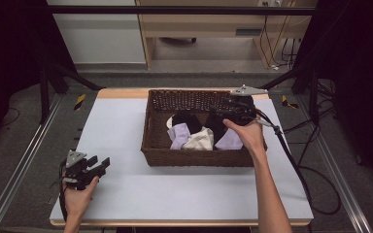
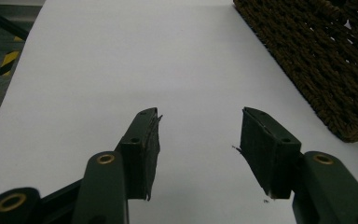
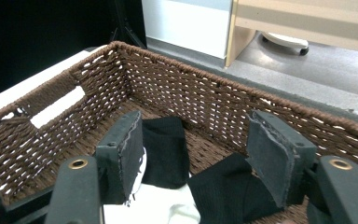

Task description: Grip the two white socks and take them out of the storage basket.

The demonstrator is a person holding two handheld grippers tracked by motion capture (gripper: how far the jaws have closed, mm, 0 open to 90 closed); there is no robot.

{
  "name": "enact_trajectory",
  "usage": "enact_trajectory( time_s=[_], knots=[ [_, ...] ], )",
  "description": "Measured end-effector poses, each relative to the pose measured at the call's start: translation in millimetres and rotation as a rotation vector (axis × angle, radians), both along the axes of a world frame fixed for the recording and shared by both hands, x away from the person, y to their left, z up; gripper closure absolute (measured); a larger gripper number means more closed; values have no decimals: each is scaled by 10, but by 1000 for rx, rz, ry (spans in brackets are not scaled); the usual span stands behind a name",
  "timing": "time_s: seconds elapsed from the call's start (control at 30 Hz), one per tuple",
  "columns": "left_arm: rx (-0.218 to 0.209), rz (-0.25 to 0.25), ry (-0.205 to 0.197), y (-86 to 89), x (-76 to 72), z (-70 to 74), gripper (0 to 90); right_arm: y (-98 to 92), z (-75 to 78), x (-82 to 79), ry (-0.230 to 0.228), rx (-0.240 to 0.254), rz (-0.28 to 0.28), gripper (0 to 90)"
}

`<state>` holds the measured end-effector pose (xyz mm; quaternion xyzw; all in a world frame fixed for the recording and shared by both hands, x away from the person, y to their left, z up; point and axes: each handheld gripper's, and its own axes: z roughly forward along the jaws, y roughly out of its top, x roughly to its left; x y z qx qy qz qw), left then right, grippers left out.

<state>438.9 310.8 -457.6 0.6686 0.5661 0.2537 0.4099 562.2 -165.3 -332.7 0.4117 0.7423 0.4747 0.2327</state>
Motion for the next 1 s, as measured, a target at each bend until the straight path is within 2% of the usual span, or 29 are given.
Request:
enact_trajectory(
  time_s=[0.2, 0.4, 0.6, 0.73, 0.77, 0.87, 1.0],
  knots=[
    [-2, 1, 0, 11, 0, 1, 460, 64, -101, 157, 32, -17, 20, 389],
    [-3, 3, 2, 23, 2, -6, 460, 134, -291, 298, 87, -72, 36, 422],
    [-3, 1, 4, 22, 5, -11, 460, 188, -405, 350, 129, -89, 77, 453],
    [-1, 1, 5, 17, 7, -15, 460, 208, -455, 357, 150, -110, 97, 459],
    [0, 0, 6, 13, 7, -16, 460, 231, -492, 353, 172, -125, 117, 466],
    [0, -1, 4, 7, 4, -14, 460, 263, -550, 359, 191, -142, 139, 474],
    [3, -1, 7, 6, 6, -19, 460, 288, -630, 361, 217, -150, 153, 471]
  ],
)
